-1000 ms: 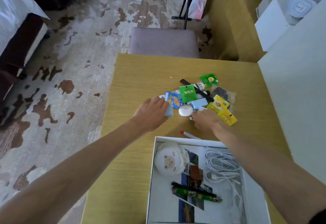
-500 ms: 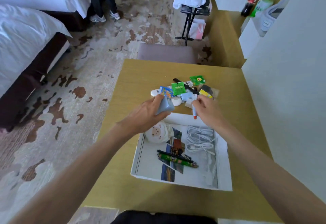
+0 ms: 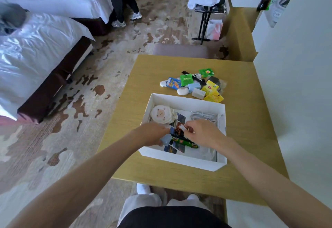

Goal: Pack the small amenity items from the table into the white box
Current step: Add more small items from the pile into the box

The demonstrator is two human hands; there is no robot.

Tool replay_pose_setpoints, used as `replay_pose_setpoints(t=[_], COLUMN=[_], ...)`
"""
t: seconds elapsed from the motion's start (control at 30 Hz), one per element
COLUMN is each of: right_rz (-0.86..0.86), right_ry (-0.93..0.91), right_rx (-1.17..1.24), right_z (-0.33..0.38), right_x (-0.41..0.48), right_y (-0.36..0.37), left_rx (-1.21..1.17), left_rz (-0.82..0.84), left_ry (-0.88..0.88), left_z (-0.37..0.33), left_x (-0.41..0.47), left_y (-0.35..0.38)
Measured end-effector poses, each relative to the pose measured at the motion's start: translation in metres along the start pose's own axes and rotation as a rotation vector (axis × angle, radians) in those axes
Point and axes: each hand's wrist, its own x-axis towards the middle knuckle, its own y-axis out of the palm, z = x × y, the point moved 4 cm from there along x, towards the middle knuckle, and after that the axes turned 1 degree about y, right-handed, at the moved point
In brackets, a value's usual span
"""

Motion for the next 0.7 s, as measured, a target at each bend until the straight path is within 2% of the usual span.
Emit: replay_pose_setpoints(t=[0.1,0.2,0.33,0.53,0.7], right_rz=[-0.018,-0.004,0.012,0.051,0.084], right_ry=[0.051,0.088,0.089,0.115,0.144], right_rx=[0.012,0.031,-0.057,-0.146,-0.155], right_z=[-0.002,-0.001,0.005,0.012,0.019], right_x=[0.0,-0.001,-0.001,0.007,0.018], right_y=[0.009,0.016,0.024,0.028,0.035], left_rx=[-0.095,-0.068,0.074,0.153,0.325], left_rz=[0.099,0.106,0.112,0.147,0.195], left_ry=[-0.02,-0.007,0.039,0.163,0.242], left_z=[0.006,0.014,0.021,0.032,0.036], left_x=[0.006,0.008,0.013,0.014,0.014], left_y=[0.014,0.022,0.022,0.016,0.009])
